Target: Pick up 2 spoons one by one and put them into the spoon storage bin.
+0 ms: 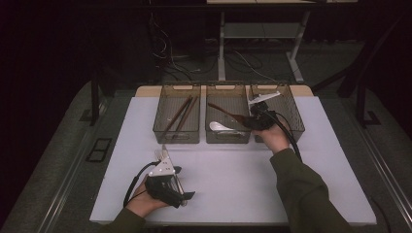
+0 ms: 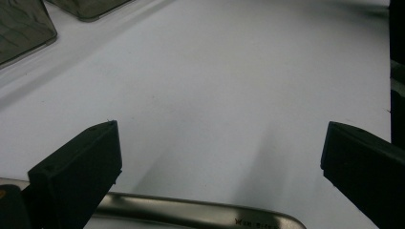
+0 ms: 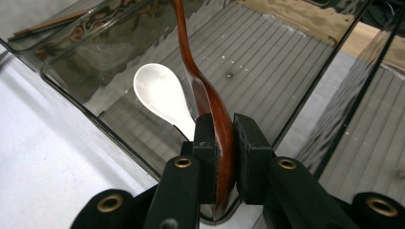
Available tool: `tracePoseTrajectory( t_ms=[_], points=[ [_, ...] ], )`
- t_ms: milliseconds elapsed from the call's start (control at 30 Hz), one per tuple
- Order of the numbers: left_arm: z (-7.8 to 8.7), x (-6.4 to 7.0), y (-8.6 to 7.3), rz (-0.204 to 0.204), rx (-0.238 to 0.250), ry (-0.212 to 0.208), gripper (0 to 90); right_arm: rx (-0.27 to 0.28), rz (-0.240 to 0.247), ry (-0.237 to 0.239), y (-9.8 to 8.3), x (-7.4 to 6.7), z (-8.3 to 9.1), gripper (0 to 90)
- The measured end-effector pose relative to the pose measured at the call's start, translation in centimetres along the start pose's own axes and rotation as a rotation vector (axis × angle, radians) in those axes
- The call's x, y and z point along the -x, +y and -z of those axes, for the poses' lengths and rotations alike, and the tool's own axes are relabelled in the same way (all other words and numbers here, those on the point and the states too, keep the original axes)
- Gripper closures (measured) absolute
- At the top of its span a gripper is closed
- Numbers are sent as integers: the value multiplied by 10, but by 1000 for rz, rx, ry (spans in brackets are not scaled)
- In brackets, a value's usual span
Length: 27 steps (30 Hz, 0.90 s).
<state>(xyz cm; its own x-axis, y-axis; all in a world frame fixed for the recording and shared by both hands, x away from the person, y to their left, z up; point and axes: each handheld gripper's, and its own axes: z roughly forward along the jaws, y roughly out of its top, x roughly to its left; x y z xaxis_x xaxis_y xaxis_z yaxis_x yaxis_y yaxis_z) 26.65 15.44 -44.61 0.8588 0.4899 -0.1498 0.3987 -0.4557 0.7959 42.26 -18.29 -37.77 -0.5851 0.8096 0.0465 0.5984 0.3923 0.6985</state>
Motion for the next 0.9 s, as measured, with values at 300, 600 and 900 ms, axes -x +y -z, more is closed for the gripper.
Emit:
tracePoseTrajectory(
  t_ms=[300,600,900],
  points=[
    [0,0,0,0,-1,-1,0,4,2,10,-1,-1,-7,710],
    [0,0,0,0,-3,0,0,57,-1,39,-1,3,3,580],
    [0,0,0,5,1,4,0,123,-28,86,-12,7,23,413]
  ],
)
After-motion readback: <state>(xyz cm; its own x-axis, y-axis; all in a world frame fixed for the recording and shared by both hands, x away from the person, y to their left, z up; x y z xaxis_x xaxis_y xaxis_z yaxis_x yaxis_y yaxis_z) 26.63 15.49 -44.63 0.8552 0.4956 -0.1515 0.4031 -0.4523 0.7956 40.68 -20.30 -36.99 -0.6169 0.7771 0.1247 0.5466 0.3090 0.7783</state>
